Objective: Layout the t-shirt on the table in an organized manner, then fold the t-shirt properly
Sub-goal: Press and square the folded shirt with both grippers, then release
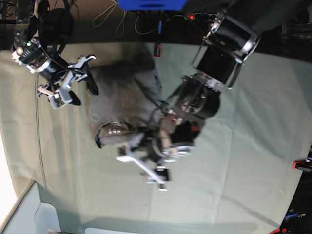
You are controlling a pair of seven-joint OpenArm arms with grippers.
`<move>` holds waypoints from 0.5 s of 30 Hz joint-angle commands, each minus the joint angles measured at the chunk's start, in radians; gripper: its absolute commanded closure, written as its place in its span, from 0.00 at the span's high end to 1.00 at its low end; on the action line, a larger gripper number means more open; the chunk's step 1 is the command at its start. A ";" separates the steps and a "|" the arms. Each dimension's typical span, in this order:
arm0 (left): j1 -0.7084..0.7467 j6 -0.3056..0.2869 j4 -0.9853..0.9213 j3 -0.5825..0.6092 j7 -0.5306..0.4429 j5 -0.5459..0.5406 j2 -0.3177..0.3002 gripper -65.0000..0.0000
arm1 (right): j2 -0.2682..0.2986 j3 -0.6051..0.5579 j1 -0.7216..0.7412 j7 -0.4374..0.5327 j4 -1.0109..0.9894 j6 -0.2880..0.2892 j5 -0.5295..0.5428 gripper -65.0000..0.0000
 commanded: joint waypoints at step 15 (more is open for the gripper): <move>0.332 0.011 0.285 -0.614 0.029 -0.272 0.025 0.64 | -0.080 -0.283 0.007 0.026 0.021 0.014 0.015 0.33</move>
